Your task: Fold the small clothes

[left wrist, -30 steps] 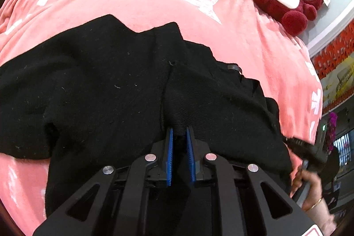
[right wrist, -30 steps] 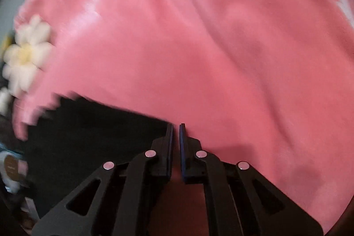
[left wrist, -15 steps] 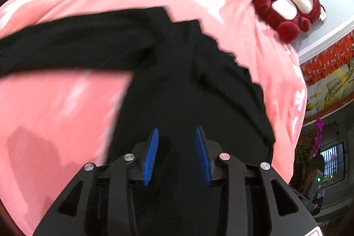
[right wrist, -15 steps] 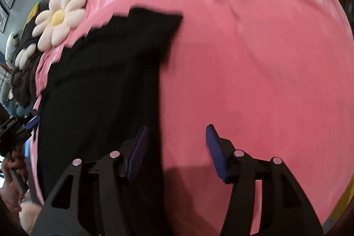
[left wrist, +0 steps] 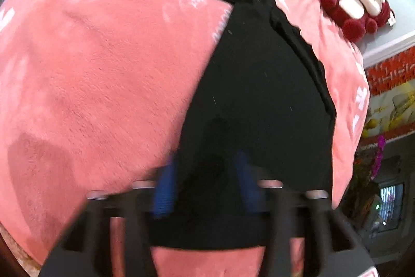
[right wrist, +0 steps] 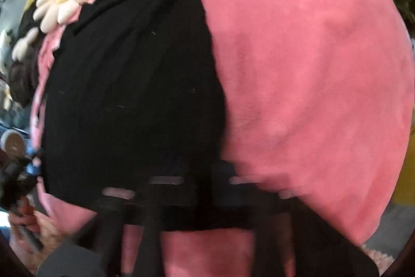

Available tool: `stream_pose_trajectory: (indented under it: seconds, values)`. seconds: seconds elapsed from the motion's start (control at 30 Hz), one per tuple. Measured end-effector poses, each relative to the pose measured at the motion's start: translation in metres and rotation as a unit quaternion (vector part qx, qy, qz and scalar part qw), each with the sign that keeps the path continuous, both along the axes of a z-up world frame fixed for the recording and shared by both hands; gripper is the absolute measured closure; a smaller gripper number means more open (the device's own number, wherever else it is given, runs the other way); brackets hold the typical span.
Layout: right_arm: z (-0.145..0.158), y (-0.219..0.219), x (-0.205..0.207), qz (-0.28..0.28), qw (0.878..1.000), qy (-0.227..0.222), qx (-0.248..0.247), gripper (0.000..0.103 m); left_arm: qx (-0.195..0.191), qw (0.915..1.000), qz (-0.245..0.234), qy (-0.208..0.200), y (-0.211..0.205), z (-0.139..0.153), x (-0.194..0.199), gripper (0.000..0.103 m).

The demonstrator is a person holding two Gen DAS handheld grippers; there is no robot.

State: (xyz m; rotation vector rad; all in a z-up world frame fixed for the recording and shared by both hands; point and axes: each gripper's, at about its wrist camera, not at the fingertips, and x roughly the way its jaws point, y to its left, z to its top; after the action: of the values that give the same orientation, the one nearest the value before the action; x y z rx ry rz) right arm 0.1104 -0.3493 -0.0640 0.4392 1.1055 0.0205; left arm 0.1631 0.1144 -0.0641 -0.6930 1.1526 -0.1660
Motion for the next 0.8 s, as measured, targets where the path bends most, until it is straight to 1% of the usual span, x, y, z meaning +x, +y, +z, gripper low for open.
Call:
stream_pose_trajectory:
  seconds: [0.03, 0.07, 0.13, 0.2, 0.23, 0.3, 0.33, 0.4, 0.43, 0.5, 0.53, 0.57, 0.63, 0.7, 0.73, 0.77, 0.8]
  values:
    - [0.015, -0.003, -0.008, -0.005, 1.000, -0.016, -0.006, 0.099, -0.035, 0.9993, -0.005, 0.012, 0.003, 0.001, -0.001, 0.101]
    - [0.027, -0.006, -0.016, -0.008, 1.000, -0.026, -0.012, 0.100, -0.040, 0.9992, -0.002, 0.009, 0.006, 0.006, -0.003, 0.102]
    - [0.035, -0.014, -0.031, -0.019, 0.999, -0.027, -0.008, 0.100, -0.028, 0.9995, -0.012, -0.001, 0.007, 0.016, -0.010, 0.102]
    - [0.021, -0.018, -0.037, -0.030, 0.999, -0.002, -0.016, 0.100, -0.033, 0.9993, -0.018, 0.006, 0.011, 0.016, -0.021, 0.102]
    - [0.004, -0.020, -0.038, -0.037, 0.999, 0.025, -0.013, 0.100, -0.033, 0.9992, -0.020, 0.012, 0.012, 0.013, -0.025, 0.102]
    - [-0.015, -0.014, -0.035, -0.038, 0.998, 0.058, -0.007, 0.099, -0.018, 0.9990, -0.027, 0.032, 0.008, 0.001, -0.033, 0.102]
    - [-0.015, -0.010, -0.033, -0.034, 0.998, 0.057, -0.012, 0.099, -0.016, 0.9989, -0.027, 0.035, 0.007, -0.003, -0.036, 0.102]
    - [-0.010, 0.000, -0.029, -0.024, 0.997, 0.054, -0.040, 0.099, -0.016, 0.9991, -0.023, 0.033, 0.004, -0.005, -0.040, 0.102]
    - [-0.010, 0.004, -0.030, -0.018, 0.996, 0.059, -0.059, 0.099, -0.015, 0.9992, -0.022, 0.030, 0.002, -0.003, -0.041, 0.102]
    - [-0.020, 0.006, -0.027, -0.013, 0.994, 0.077, -0.076, 0.099, -0.003, 0.9992, -0.030, 0.028, -0.005, 0.000, -0.040, 0.102]
    - [-0.024, 0.006, -0.025, -0.020, 0.993, 0.088, -0.081, 0.098, 0.005, 0.9989, -0.034, 0.031, -0.007, -0.001, -0.038, 0.102]
    - [-0.023, 0.005, -0.025, -0.026, 0.993, 0.085, -0.075, 0.097, 0.009, 0.9987, -0.037, 0.034, -0.007, -0.002, -0.035, 0.101]
    - [-0.010, 0.003, -0.025, -0.040, 0.994, 0.065, -0.073, 0.094, 0.007, 0.9986, -0.035, 0.038, -0.004, 0.000, -0.032, 0.100]
    - [-0.003, 0.003, -0.029, -0.038, 0.995, 0.055, -0.070, 0.093, -0.009, 0.9989, -0.029, 0.036, 0.002, 0.005, -0.034, 0.092]
    - [-0.004, 0.005, -0.029, -0.034, 0.996, 0.057, -0.058, 0.089, -0.015, 0.9989, -0.030, 0.034, 0.005, 0.005, -0.037, 0.079]
    - [-0.006, 0.006, -0.029, -0.032, 0.996, 0.062, -0.050, 0.077, -0.020, 0.9987, -0.032, 0.035, 0.005, 0.005, -0.039, 0.069]
    - [-0.010, 0.008, -0.028, -0.031, 0.996, 0.069, -0.046, 0.069, -0.022, 0.9985, -0.034, 0.037, 0.003, 0.004, -0.041, 0.066]
